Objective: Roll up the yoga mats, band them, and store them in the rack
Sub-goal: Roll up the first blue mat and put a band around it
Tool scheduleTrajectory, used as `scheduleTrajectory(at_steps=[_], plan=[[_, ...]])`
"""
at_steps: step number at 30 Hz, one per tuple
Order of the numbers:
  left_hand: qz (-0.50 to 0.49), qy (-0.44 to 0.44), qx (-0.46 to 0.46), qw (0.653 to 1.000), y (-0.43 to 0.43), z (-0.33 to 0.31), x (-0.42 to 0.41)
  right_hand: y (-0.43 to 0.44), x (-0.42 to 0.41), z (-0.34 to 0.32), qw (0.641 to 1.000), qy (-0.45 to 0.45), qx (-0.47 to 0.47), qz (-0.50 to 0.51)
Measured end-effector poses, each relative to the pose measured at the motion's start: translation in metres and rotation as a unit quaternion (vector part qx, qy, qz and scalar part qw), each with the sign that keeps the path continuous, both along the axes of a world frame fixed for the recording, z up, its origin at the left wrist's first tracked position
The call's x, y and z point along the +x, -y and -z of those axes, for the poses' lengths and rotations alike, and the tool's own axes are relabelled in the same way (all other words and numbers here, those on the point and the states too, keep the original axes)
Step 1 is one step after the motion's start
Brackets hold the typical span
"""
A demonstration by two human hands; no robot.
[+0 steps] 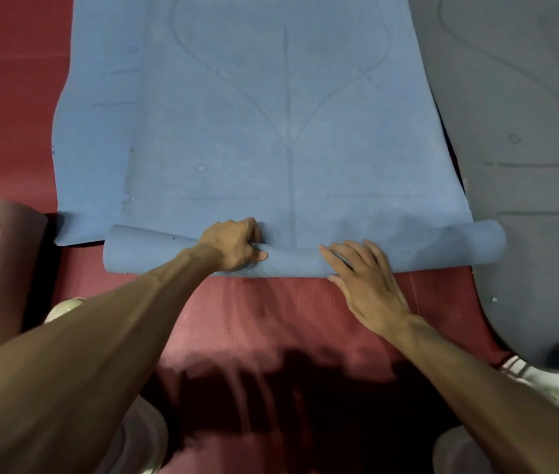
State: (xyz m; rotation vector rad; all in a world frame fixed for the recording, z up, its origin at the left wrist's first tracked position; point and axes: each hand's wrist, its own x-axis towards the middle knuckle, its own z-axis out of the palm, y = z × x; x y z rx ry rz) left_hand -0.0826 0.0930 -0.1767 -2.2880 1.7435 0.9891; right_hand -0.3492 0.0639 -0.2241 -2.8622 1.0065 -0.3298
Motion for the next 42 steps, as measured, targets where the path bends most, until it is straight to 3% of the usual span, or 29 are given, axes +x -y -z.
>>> scheduleTrajectory(at_steps=[4, 9, 13, 15, 25, 32, 37, 42], plan=[[-0.018, 0.001, -0.011, 1.000, -0.010, 0.001, -0.002, 0.017, 0.007, 0.003, 0.997, 0.068, 0.022, 0.004], [-0.025, -0.040, -0.127, 0.991, -0.030, 0.005, -0.001, 0.041, 0.018, -0.002, 0.992, 0.045, 0.116, 0.005], [0.048, 0.074, -0.264, 0.960, -0.044, 0.013, -0.010, 0.065, 0.030, -0.012, 0.977, 0.012, 0.211, 0.002], [0.057, 0.099, -0.284, 0.952, -0.052, 0.018, -0.017, 0.069, 0.034, -0.015, 0.974, 0.001, 0.228, 0.010], [0.033, 0.019, -0.227, 0.973, -0.032, 0.019, -0.007, 0.073, 0.038, -0.019, 0.963, 0.043, 0.262, 0.045], [0.005, -0.062, -0.097, 0.993, 0.007, 0.003, 0.010, 0.049, 0.035, -0.022, 0.993, 0.031, 0.090, 0.067], [-0.025, -0.104, -0.050, 0.993, 0.023, 0.005, 0.017, 0.038, 0.017, -0.015, 0.998, -0.061, 0.016, 0.001], [-0.021, -0.103, -0.004, 0.994, 0.038, -0.004, 0.017, 0.044, 0.032, -0.014, 0.990, -0.141, 0.011, 0.016]])
